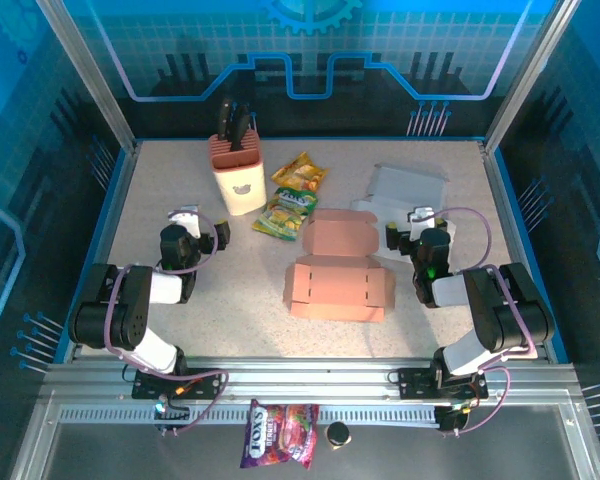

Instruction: Fold the paper box

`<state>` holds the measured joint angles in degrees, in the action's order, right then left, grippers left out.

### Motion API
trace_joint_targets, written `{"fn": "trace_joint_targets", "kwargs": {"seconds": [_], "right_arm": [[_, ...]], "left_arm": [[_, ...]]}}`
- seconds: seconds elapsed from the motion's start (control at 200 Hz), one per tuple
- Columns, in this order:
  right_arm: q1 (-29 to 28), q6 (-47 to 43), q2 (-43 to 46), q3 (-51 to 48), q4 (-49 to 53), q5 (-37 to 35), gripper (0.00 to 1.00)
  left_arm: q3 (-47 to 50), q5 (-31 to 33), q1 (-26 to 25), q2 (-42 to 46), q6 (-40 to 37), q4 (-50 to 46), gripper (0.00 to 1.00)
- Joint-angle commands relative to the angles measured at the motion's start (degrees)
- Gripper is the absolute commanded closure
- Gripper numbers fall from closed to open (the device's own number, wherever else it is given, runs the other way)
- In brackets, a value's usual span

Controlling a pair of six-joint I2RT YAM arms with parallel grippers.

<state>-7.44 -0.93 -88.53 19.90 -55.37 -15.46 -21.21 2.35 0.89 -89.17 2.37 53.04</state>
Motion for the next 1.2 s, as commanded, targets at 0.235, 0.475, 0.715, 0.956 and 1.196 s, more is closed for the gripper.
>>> {"fn": "trace_joint_targets", "kwargs": {"seconds": [0.235, 0.475, 0.715, 0.956, 1.196], "right_arm": [[-5.6, -4.5, 3.9, -8.8, -18.0, -9.9, 0.0], [-13.6, -12.4, 26.8, 2.6, 5.5, -25.2, 0.0], [-1.7, 48.6, 36.0, 39.4, 85.4, -5.3, 0.0], [-4.1, 55.4, 34.4, 42.2, 109.3, 14.4, 0.24], [-12.7, 67.7, 41.7, 23.8, 100.6, 24.4, 0.3]], "left_arm": [[3.7, 8.0, -3.5, 11.2, -3.2, -1.1, 0.01], [-3.0, 21.3, -9.7, 28.7, -3.0, -18.9, 0.01], [-25.5, -0.4, -5.6, 30.4, 46.3, -71.9, 0.01], [-23.7, -1.4, -30.6, 29.1, 75.8, -85.3, 0.25], [-12.8, 5.2, -48.4, 28.6, 99.5, -70.7, 0.34]]}}
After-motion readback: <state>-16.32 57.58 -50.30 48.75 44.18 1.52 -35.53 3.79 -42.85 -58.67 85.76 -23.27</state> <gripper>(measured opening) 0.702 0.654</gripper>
